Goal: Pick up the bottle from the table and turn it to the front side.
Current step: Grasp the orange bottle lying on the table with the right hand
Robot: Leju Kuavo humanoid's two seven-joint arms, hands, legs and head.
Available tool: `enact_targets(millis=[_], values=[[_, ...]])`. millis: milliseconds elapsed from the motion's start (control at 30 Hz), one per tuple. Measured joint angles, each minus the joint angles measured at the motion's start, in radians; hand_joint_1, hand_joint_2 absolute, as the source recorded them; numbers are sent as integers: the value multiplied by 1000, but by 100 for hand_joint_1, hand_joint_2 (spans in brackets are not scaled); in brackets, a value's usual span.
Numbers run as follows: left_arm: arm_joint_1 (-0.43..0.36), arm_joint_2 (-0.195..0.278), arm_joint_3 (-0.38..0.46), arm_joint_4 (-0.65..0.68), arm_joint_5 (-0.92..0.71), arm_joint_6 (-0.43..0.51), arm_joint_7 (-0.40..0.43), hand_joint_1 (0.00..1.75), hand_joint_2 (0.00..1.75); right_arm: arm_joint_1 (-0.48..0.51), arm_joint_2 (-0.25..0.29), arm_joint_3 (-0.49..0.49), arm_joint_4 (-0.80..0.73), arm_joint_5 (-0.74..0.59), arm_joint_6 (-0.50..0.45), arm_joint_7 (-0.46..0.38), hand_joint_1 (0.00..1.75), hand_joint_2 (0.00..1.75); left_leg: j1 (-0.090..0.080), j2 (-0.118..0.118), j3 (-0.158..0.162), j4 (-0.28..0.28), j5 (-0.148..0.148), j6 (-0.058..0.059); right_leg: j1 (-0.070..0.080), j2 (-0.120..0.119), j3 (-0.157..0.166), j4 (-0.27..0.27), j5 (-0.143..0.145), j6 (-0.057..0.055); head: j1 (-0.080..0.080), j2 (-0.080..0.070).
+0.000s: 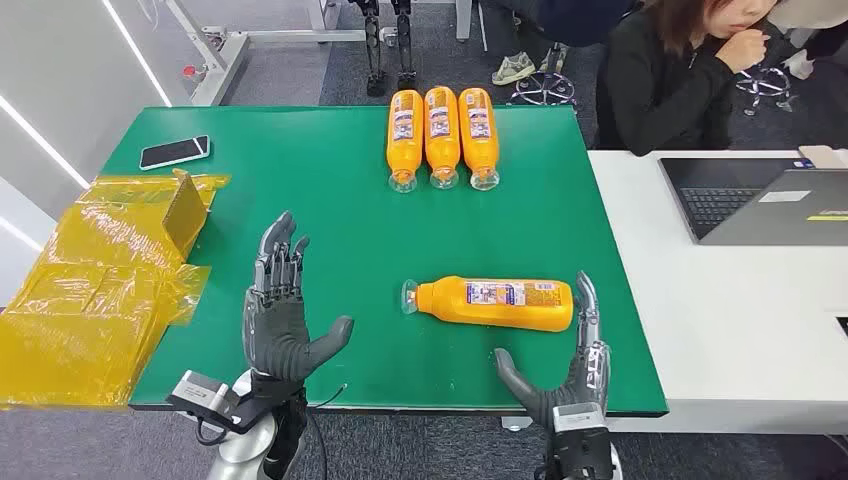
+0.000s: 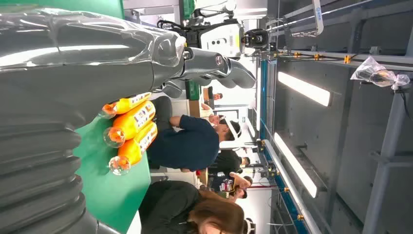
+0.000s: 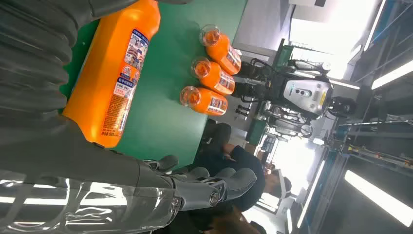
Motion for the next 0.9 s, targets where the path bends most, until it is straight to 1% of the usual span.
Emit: enact_targets(millis=[67,167,233,433,467,533,633,700,800,900], values=[[0,0,0,0,3,2,0,0,175,-2,0,0,2,39,-18,0,0,175,0,0,0,0,0,0,0,0,0,0,0,0,0,0],[0,1,0,0,11,5,0,0,175,-14,-1,-3,7,174,-72,21,0,175,0,0,0,0,0,0,0,0,0,0,0,0,0,0],[0,2,0,0,12,5,0,0,175,-23,-2,-4,9,231,-90,36,0,175,0,0,0,0,0,0,0,0,0,0,0,0,0,0],[-1,8,0,0,12,5,0,0,175,-35,-3,-10,15,263,-102,47,0,175,0,0,0,0,0,0,0,0,0,0,0,0,0,0],[-1,8,0,0,13,5,0,0,175,-38,-4,-11,17,291,-111,59,0,175,0,0,0,0,0,0,0,0,0,0,0,0,0,0],[-1,9,-2,0,17,5,0,0,175,-53,-13,-16,24,402,-146,104,0,175,0,0,0,0,0,0,0,0,0,0,0,0,0,0],[-4,12,-7,0,30,3,0,0,175,-102,-55,-28,49,599,-217,184,0,175,0,0,0,0,0,0,0,0,0,0,0,0,0,0],[-6,15,-10,0,35,-1,0,0,175,-140,-93,-37,66,690,-262,225,0,175,0,0,0,0,0,0,0,0,0,0,1,1,0,0],[-10,19,-12,0,39,-12,0,0,175,-199,-153,-43,87,775,-302,281,0,175,-1,0,0,1,0,0,0,0,0,0,1,1,0,0],[-12,22,-16,0,38,-33,0,0,175,-260,-214,-43,113,814,-290,342,0,175,-1,0,0,2,0,1,0,0,1,0,1,1,0,0]])
